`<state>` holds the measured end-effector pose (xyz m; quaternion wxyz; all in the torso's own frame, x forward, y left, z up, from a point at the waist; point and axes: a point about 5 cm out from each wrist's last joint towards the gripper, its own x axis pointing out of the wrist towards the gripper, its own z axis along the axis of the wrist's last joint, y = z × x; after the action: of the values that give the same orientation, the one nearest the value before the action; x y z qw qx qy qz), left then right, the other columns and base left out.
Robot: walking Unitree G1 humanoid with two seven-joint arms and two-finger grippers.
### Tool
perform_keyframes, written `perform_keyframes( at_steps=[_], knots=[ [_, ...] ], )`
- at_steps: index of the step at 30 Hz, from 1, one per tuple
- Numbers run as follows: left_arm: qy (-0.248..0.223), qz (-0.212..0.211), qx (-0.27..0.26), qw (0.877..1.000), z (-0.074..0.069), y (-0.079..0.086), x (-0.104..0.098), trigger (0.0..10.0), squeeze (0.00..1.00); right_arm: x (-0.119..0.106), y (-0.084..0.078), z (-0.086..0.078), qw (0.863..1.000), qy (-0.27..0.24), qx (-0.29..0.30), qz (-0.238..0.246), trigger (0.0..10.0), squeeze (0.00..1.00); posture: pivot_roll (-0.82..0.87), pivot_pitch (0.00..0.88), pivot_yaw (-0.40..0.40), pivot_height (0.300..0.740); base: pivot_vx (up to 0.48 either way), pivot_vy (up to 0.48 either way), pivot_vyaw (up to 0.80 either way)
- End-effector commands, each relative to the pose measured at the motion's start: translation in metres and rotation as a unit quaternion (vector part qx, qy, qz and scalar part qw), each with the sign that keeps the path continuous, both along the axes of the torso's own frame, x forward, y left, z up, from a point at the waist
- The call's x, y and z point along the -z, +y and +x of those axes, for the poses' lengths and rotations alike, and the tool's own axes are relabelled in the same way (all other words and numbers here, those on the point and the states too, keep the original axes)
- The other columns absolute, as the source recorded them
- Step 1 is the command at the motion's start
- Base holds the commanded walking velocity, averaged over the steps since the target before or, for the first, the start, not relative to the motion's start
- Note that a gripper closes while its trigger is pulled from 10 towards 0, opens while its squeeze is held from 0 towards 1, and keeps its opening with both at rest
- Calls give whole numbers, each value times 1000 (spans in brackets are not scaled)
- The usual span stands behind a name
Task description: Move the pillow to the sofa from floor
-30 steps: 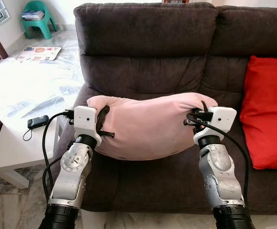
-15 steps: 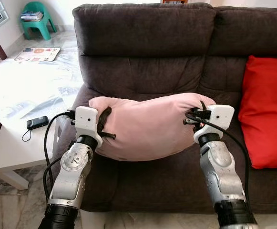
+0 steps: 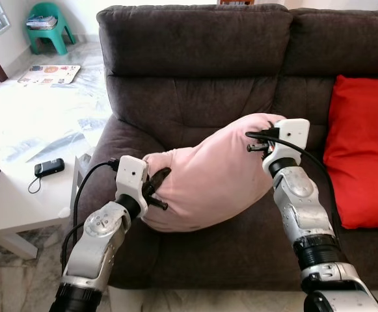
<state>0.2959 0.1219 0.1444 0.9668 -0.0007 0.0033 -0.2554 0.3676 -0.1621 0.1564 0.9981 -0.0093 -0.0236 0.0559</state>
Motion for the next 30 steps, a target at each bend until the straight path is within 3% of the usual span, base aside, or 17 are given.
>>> perform_keyframes(
  at_steps=[1,2,3,4,5,6,30],
  knots=[
    [-21,-13,51,998,-6,-16,-13,10000,0,-19,18,5,998,-36,-42,-9,10000,0,19,68,-34,740,0,0,0],
    [-21,-13,52,998,-6,-16,-12,10000,0,-18,18,5,998,-35,-43,-8,10000,0,18,69,-35,740,0,0,0],
    [-20,-12,52,998,-7,-16,-11,10000,0,-16,19,5,998,-30,-46,-6,10000,545,18,69,-35,740,0,0,0],
    [-18,-13,53,998,-7,-17,-11,10000,0,-14,19,4,998,-28,-48,-7,10000,808,17,69,-35,740,0,0,0],
    [-18,-13,53,998,-7,-17,-11,10000,0,-14,19,4,998,-28,-48,-7,10000,808,17,69,-35,740,0,0,0],
    [-16,-13,55,998,-7,-17,-10,10000,0,-12,19,4,998,-26,-48,-9,10000,949,17,69,-35,740,0,0,0],
    [10,-13,35,999,-7,-17,2,10000,0,-9,16,6,999,-23,-38,-5,10000,957,17,67,-32,740,0,0,0]
  ],
)
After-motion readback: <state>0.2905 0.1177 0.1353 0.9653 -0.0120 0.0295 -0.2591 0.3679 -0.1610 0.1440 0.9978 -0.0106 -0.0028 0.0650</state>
